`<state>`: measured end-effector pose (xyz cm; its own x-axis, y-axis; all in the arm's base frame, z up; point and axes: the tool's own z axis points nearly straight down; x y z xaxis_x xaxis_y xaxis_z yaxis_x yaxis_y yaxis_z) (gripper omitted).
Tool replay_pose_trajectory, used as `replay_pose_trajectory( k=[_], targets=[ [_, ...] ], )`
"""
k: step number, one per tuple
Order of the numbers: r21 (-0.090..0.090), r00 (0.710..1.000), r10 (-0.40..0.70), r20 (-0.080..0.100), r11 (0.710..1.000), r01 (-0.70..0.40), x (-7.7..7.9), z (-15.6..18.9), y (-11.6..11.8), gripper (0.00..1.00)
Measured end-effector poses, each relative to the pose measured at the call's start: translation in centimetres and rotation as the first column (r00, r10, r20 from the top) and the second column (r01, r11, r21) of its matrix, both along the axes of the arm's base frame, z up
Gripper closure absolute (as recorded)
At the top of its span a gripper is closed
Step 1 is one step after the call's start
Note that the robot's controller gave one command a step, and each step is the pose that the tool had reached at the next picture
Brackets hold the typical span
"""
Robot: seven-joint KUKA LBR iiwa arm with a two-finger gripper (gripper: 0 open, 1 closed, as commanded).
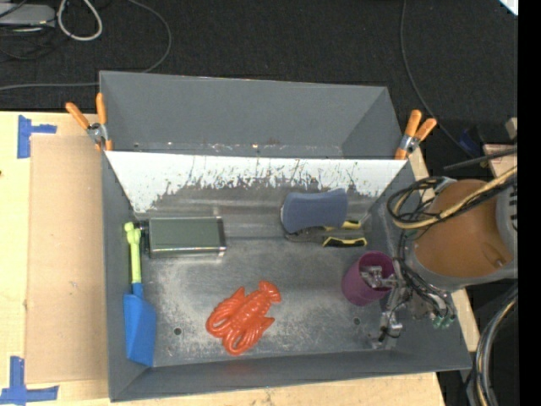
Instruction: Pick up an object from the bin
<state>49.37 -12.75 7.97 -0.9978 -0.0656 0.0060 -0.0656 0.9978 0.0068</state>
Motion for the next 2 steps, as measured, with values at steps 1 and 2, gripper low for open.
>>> replay_pose_trajectory(
  k=[1,2],
  targets=[
    [-0.006,0.984,-0.176,0.011,0.984,0.176,-1.6,0.4,1.2,0.00],
    [-0.002,0.975,-0.222,0.002,0.975,0.222,-0.8,-1.1,3.3,0.00]
  ],
)
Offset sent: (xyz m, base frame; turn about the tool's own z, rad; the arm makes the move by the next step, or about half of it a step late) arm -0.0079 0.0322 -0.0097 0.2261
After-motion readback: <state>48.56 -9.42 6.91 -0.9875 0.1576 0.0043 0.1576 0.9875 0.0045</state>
